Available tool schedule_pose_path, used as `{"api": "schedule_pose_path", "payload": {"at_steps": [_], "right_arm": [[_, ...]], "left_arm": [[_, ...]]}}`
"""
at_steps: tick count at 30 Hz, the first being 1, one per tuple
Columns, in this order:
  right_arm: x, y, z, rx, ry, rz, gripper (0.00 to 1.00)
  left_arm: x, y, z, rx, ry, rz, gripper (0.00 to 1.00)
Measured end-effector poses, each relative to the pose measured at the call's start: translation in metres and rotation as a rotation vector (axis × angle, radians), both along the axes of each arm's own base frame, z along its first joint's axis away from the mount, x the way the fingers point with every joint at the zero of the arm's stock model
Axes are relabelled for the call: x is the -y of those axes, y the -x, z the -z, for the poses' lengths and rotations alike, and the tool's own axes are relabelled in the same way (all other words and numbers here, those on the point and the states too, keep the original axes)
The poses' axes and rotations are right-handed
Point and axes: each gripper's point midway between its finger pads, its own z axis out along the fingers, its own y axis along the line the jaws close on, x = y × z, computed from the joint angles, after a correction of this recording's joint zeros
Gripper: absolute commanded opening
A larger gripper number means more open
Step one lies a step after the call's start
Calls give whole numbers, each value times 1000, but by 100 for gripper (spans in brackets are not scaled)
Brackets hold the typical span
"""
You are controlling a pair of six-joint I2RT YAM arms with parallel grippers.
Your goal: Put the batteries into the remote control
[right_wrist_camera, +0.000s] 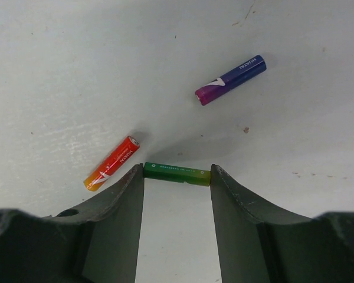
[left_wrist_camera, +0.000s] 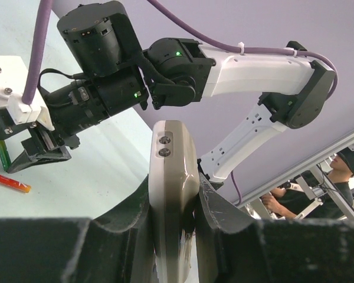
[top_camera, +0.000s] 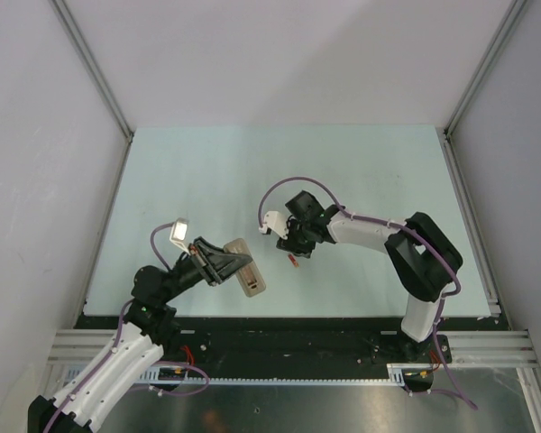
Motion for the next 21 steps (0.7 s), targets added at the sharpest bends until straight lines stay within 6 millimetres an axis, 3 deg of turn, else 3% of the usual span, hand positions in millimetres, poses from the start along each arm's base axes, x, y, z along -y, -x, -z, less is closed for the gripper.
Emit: {"api": "schedule_pose_path", "payload": {"at_steps": [8,12,13,15,16,17,21], "right_arm": [[1,1,5,-15,6,14,39],[1,0,5,-13,8,24,44],[2,0,5,-11,9,25,53],[2,-1,5,-7,11,30,57],[2,-2,5,-4,14,33,73],[3,-2,5,0,20,35,77],[1,-7,2,27,18,50,83]], "left_arm": [[0,0,0,0,0,2,0],[0,0,3,-6,-3,2,0],[0,0,3,-6,-3,2,0],[0,0,4,-8,-4,2,0],[0,0,4,-8,-4,2,0],[0,0,5,-9,-5,2,0],[0,0,6,-10,-5,2,0]]}}
